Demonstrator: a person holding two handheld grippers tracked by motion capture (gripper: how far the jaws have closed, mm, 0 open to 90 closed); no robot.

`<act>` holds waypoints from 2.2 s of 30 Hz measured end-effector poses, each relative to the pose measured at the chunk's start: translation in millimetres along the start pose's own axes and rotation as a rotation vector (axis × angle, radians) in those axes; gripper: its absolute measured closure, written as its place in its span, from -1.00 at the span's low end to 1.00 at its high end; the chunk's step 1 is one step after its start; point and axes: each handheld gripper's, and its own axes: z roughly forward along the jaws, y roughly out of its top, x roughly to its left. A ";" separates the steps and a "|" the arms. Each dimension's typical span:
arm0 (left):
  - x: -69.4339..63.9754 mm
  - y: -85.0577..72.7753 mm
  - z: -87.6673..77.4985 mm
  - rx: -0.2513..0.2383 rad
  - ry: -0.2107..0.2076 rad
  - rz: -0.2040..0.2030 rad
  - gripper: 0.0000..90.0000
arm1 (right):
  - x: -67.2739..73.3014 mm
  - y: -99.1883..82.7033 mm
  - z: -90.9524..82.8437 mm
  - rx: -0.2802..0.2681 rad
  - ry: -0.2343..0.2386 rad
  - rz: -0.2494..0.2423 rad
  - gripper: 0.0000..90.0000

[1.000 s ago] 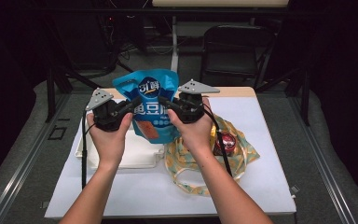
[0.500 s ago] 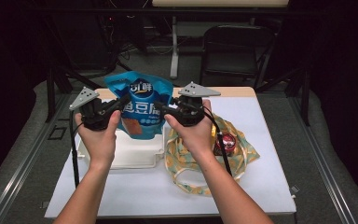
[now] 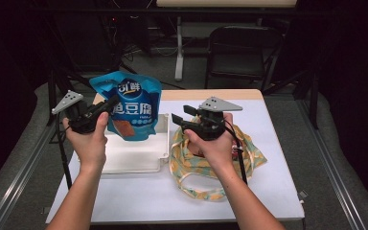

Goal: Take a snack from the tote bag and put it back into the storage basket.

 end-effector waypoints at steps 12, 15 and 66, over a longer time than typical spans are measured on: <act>28.1 -21.4 3.9 0.006 0.034 -0.045 1.00 | -22.1 -42.7 -43.5 0.036 -0.097 -0.010 -0.07; 36.2 -24.6 6.5 0.008 0.043 -0.053 1.00 | -24.6 -51.5 -52.3 0.039 -0.096 0.002 -0.08; 125.6 -62.6 0.7 0.030 0.072 -0.091 0.95 | -43.0 -105.3 -109.7 -0.001 -0.219 0.074 -0.15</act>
